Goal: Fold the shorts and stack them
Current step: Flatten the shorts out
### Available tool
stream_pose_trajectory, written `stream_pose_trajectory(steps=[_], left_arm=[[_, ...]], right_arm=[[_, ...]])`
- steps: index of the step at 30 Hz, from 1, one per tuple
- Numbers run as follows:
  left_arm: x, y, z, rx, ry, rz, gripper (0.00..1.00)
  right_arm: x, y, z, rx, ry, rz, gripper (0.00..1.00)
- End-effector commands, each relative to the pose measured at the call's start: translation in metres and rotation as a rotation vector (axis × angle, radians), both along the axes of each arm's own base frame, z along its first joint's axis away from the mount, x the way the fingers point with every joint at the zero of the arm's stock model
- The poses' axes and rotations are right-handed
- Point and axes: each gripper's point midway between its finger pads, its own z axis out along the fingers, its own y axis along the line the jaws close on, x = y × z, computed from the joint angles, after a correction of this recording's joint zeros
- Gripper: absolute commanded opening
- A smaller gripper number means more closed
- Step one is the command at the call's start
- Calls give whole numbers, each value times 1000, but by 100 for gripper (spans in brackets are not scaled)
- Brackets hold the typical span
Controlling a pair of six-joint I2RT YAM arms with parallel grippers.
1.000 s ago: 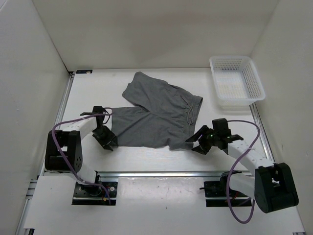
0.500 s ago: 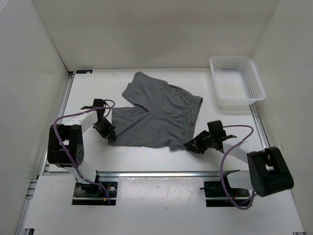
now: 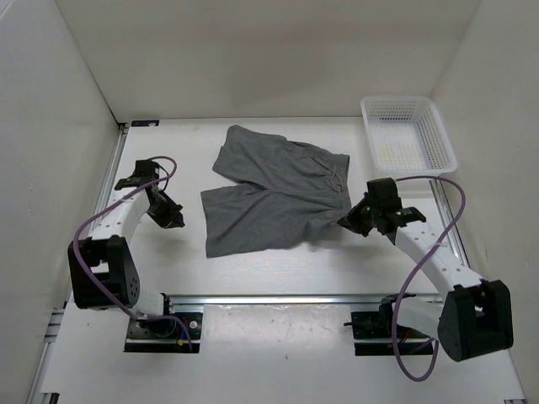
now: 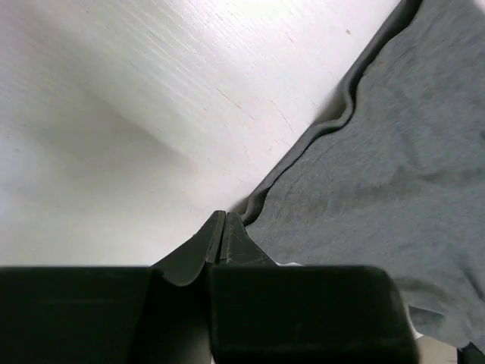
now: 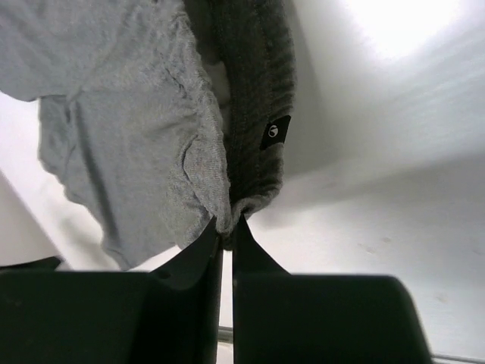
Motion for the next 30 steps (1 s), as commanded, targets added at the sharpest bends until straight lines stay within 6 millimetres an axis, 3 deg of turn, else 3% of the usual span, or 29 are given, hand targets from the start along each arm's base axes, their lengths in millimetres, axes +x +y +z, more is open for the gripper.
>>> stream_pose_trajectory(steps=[1,4,5,7,8,9,11,13,18,24,28,29,30], left_arm=[[-7,3,17,18,-37,-11,11],[-19,-8,8,-12,-7,-42,11],[-23,-15,6,-23,2,-61,15],[-37,-36,-2,-62,40,-121,29],[-43,-41,-6,-62,56,-142,37],[-49,-49,-7,-79,60,-151,62],[-66,-59,-15,-80,95,-184,90],[-75,-58,-23,-81,116,-174,100],[-70,-65,-43,-102,141,-196,98],[-67,-77,-61,-83,189,-239,82],[-61,-75,-66,-63,198,-224,54],[-57,-75,-66,-63,198,-224,26],[-54,-76,-64,-64,189,-224,15]], right_arm=[[-44,-32,-29,-164,119,22,0],[-67,-48,-52,-224,179,-9,3],[-80,-54,-65,-242,225,-19,25],[-86,-57,-72,-243,250,-36,51],[-88,-57,-73,-241,261,-46,61],[-88,-57,-72,-236,263,-55,72],[-87,-57,-71,-233,254,-56,76],[-84,-56,-68,-230,245,-57,78],[-80,-48,-60,-177,240,-50,80],[-86,-38,-68,-104,265,-52,80],[-81,-33,-72,-61,258,-73,77],[-76,-32,-72,-56,242,-73,75],[-73,-31,-71,-53,232,-73,73]])
